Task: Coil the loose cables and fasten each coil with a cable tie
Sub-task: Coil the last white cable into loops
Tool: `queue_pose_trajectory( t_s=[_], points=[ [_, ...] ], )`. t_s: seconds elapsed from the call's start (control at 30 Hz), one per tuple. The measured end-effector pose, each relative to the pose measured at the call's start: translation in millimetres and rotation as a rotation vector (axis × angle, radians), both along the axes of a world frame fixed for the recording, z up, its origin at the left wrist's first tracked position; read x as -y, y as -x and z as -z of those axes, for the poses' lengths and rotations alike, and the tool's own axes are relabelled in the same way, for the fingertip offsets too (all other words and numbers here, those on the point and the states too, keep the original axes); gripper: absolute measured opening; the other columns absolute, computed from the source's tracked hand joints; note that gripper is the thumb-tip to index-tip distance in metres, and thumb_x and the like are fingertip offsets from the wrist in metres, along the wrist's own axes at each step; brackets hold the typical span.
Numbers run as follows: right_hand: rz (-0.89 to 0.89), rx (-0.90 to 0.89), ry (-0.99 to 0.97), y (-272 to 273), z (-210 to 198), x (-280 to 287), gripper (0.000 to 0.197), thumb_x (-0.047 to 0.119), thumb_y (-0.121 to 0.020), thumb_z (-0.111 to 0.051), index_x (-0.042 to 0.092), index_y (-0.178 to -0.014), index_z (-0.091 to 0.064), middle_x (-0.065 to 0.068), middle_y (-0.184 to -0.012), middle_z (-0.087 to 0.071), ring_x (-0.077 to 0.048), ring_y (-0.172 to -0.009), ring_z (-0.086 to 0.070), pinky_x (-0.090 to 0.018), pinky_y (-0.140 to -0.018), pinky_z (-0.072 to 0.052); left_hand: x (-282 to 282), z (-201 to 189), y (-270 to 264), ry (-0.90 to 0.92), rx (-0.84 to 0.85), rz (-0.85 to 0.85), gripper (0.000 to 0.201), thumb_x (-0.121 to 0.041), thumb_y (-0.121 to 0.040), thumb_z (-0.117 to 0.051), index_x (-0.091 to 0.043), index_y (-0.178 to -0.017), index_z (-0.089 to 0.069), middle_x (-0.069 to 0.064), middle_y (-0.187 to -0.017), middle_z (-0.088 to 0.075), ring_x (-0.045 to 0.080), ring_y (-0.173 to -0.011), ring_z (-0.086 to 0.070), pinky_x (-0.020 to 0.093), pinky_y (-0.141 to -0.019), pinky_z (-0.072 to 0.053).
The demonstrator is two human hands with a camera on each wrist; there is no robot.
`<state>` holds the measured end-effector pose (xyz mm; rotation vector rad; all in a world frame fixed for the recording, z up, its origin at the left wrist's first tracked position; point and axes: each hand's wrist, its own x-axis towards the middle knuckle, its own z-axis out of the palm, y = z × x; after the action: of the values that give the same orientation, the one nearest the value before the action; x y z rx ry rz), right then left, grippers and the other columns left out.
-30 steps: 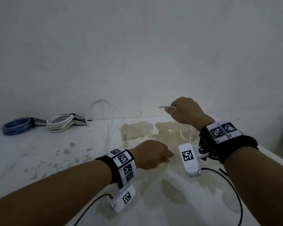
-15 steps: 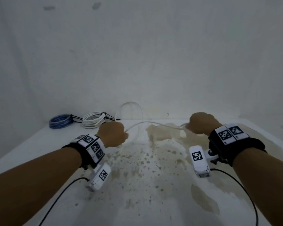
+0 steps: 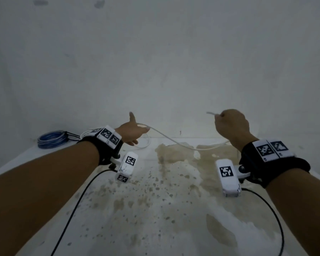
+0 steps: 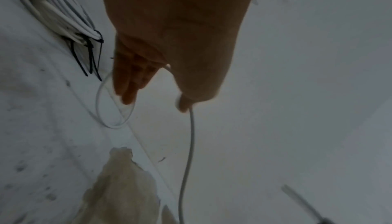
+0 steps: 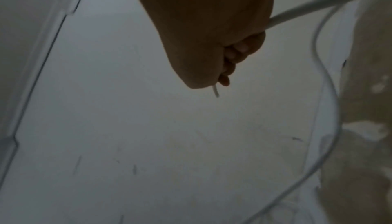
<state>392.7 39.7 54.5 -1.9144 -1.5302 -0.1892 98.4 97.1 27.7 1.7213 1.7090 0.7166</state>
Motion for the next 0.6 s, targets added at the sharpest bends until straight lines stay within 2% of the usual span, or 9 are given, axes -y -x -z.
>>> queue_pose_trajectory(
  t_s=[0.03, 0.07, 0.13, 0.2, 0.3, 0.37, 0.47, 0.53, 0.6],
  points=[
    [-0.024, -0.060, -0.092, 0.7, -8.2, 1.4, 0.037, 0.030, -0.101, -0.044, 0.001, -0.094, -0.067, -0.014, -0.094, -0.064, -0.034, -0.086, -0.060, -0.032, -0.070, -0.045, -0.6, 0.3, -2.9, 0.041, -0.039, -0.030, 0.089, -0.037, -0.099, -0.052, -0.008, -0.155, 0.012, 0.010, -0.110, -0.063, 0.023, -0.079, -0.069, 0.033, -0.067, -0.057],
    [-0.074, -0.158, -0.165, 2.2, -16.6, 3.1, 0.037, 0.029, -0.102, -0.045, 0.003, -0.093, -0.069, -0.011, -0.088, -0.064, -0.032, -0.080, -0.060, -0.032, -0.067, -0.045, 1.9, 1.1, -7.9, 0.091, -0.086, -0.051, 0.068, -0.027, -0.100, -0.049, 0.002, -0.151, -0.014, 0.016, -0.098, -0.068, 0.022, -0.069, -0.065, 0.031, -0.061, -0.054],
    [-0.256, -0.458, -0.226, 7.2, -29.6, 6.0, 0.035, 0.027, -0.102, -0.047, 0.008, -0.084, -0.069, -0.004, -0.065, -0.053, -0.022, -0.055, -0.047, -0.028, -0.050, -0.036, 7.6, 10.0, -16.8, 0.152, -0.202, -0.016, 0.022, -0.013, -0.100, -0.043, 0.005, -0.100, -0.055, 0.016, -0.081, -0.069, 0.018, -0.058, -0.058, 0.025, -0.052, -0.047],
    [-0.413, -0.753, -0.221, 15.1, -37.5, 8.6, 0.034, 0.025, -0.102, -0.047, 0.011, -0.077, -0.065, 0.000, -0.053, -0.039, -0.015, -0.043, -0.029, -0.024, -0.043, -0.024, 17.7, 19.0, -24.8, 0.192, -0.420, 0.107, 0.028, -0.010, -0.101, -0.045, -0.008, -0.074, -0.051, 0.005, -0.075, -0.063, 0.012, -0.056, -0.056, 0.019, -0.045, -0.046],
    [-0.574, -1.085, -0.188, 29.7, -43.4, 13.8, 0.030, 0.024, -0.104, -0.044, 0.010, -0.080, -0.058, 0.005, -0.047, -0.029, -0.010, -0.039, -0.019, -0.020, -0.039, -0.017, 33.6, 27.6, -29.2, 0.331, -0.605, 0.221, 0.030, -0.010, -0.101, -0.047, -0.015, -0.071, -0.046, -0.002, -0.074, -0.052, 0.007, -0.057, -0.052, 0.016, -0.045, -0.045],
    [-0.666, -1.278, -0.180, 41.0, -44.4, 15.8, 0.029, 0.025, -0.105, -0.043, 0.011, -0.083, -0.055, 0.006, -0.049, -0.026, -0.009, -0.041, -0.017, -0.019, -0.037, -0.016, 45.9, 23.9, -28.1, 0.404, -0.619, 0.245, 0.026, -0.011, -0.101, -0.044, -0.006, -0.076, -0.049, 0.005, -0.071, -0.055, 0.010, -0.046, -0.053, 0.020, -0.042, -0.043],
    [-0.741, -1.472, -0.199, 66.2, -42.2, 11.9, 0.029, 0.026, -0.106, -0.040, 0.013, -0.082, -0.051, 0.006, -0.051, -0.024, -0.009, -0.042, -0.016, -0.020, -0.036, -0.015, 69.6, 19.0, -33.0, 0.402, -0.386, 0.281, 0.059, -0.051, -0.103, -0.036, 0.000, -0.084, -0.059, 0.005, -0.061, -0.063, 0.011, -0.037, -0.043, 0.019, -0.040, -0.034],
    [-0.772, -1.536, -0.220, 89.8, -39.0, 6.6, 0.031, 0.026, -0.107, -0.037, 0.013, -0.081, -0.049, 0.006, -0.050, -0.025, -0.009, -0.041, -0.017, -0.020, -0.035, -0.016, 81.0, 23.0, -39.5, 0.610, 0.002, 0.316, 0.085, -0.074, -0.092, -0.023, 0.001, -0.083, -0.063, 0.008, -0.063, -0.065, 0.010, -0.039, -0.048, 0.016, -0.040, -0.038],
    [-0.785, -1.568, -0.222, 114.4, -34.2, 4.1, 0.032, 0.025, -0.107, -0.035, 0.013, -0.080, -0.048, 0.006, -0.048, -0.026, -0.008, -0.039, -0.017, -0.019, -0.035, -0.016, 86.1, 31.6, -41.9, 0.825, 0.424, 0.328, 0.092, -0.076, -0.090, -0.026, 0.006, -0.100, -0.066, 0.014, -0.086, -0.068, 0.013, -0.053, -0.062, 0.020, -0.049, -0.053]
  ],
)
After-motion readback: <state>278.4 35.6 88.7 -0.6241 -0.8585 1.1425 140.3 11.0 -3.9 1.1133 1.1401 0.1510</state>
